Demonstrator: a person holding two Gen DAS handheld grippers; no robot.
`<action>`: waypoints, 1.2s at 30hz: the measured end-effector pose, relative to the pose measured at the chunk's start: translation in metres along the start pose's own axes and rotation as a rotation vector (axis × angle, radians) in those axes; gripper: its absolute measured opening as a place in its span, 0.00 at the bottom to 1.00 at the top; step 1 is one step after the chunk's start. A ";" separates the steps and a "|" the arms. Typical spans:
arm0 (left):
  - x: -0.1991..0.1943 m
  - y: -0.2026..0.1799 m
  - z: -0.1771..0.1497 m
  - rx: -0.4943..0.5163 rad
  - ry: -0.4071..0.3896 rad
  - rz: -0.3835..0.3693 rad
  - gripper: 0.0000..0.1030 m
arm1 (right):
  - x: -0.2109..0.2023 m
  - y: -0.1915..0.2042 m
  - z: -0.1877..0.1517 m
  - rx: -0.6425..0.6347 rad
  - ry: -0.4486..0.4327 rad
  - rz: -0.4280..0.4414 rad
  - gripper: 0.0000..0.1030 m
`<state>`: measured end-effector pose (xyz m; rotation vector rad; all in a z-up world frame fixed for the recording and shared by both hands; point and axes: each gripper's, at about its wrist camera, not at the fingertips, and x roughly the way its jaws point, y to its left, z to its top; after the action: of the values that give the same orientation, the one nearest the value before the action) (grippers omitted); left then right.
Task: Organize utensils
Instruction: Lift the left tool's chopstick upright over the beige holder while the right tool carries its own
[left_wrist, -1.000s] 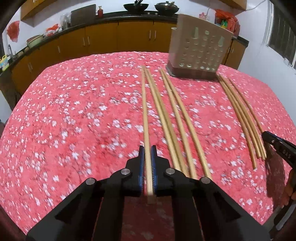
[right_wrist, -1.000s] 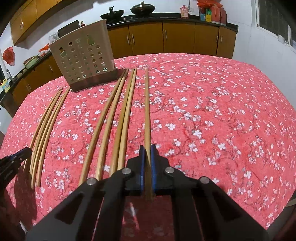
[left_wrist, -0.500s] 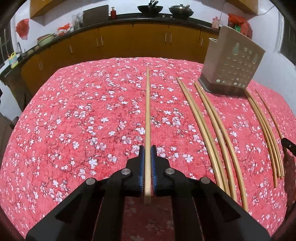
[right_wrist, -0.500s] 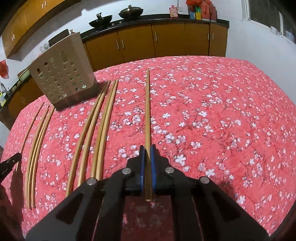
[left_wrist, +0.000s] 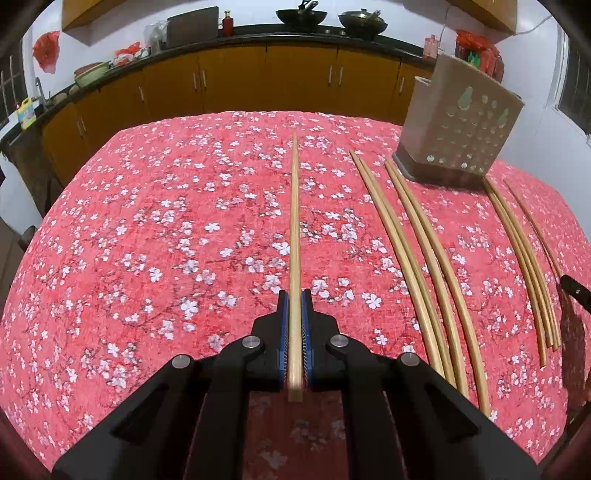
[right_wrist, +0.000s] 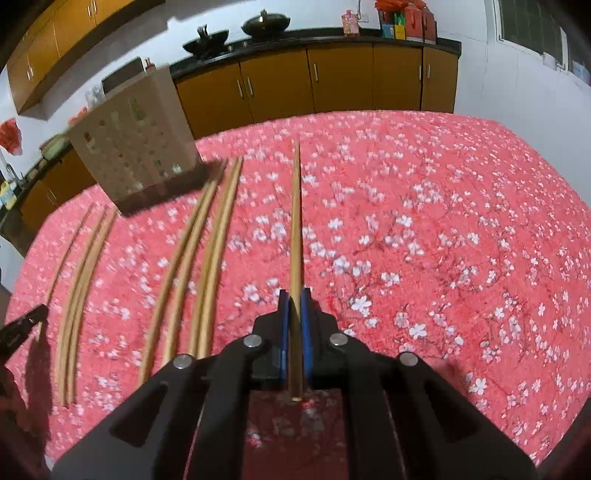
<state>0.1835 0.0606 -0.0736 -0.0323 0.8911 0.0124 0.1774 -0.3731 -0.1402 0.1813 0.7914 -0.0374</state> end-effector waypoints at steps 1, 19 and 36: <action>-0.005 0.001 0.001 -0.001 -0.010 0.002 0.07 | -0.004 0.001 0.002 -0.003 -0.012 0.000 0.07; -0.098 0.022 0.063 -0.065 -0.323 -0.013 0.07 | -0.091 0.006 0.062 -0.018 -0.345 0.025 0.07; -0.138 0.015 0.124 -0.032 -0.486 0.012 0.07 | -0.144 0.027 0.134 -0.043 -0.547 0.081 0.07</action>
<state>0.1928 0.0798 0.1113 -0.0510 0.4047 0.0436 0.1731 -0.3756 0.0585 0.1522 0.2389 0.0075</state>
